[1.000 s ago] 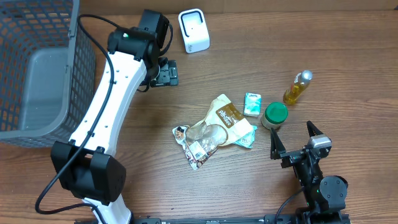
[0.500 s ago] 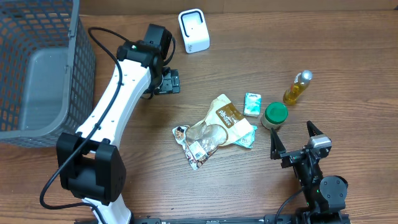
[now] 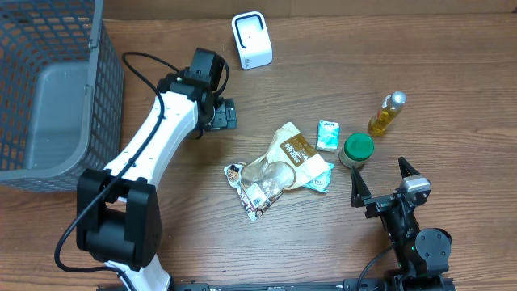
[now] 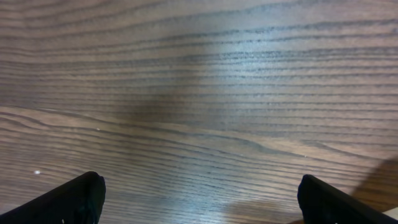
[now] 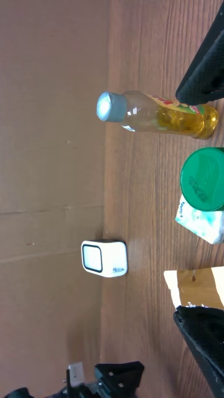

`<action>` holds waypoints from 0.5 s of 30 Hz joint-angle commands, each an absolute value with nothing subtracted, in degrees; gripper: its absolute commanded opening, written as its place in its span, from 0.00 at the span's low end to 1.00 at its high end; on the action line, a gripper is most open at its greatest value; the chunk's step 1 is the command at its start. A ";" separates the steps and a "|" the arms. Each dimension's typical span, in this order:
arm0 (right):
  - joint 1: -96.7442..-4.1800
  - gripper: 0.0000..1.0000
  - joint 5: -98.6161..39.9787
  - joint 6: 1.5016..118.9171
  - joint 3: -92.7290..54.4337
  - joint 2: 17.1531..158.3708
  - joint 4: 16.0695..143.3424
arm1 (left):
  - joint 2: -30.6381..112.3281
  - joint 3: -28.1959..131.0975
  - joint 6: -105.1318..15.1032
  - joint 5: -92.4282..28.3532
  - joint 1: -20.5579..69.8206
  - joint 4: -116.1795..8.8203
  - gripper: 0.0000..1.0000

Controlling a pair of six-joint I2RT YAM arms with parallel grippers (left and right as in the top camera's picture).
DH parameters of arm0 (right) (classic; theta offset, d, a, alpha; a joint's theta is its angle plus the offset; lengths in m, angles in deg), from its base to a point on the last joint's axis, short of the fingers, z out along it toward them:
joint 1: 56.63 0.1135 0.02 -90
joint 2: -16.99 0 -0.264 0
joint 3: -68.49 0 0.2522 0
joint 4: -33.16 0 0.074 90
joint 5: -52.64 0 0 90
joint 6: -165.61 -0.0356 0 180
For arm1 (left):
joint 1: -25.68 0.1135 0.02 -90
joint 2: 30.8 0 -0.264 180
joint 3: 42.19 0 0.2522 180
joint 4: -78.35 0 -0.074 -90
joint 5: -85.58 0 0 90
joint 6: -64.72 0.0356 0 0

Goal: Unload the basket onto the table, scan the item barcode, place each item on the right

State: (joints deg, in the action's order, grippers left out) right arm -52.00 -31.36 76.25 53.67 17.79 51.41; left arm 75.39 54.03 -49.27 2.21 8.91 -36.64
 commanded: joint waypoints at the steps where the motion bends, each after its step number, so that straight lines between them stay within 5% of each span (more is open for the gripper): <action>1: -52.16 1.00 -31.45 76.51 54.28 17.15 51.19 | 71.76 49.92 -48.83 1.53 9.15 -39.24 0.99; 15: -52.16 1.00 -31.45 76.51 54.28 17.15 51.19 | 60.90 28.89 -47.76 1.71 10.02 -58.46 1.00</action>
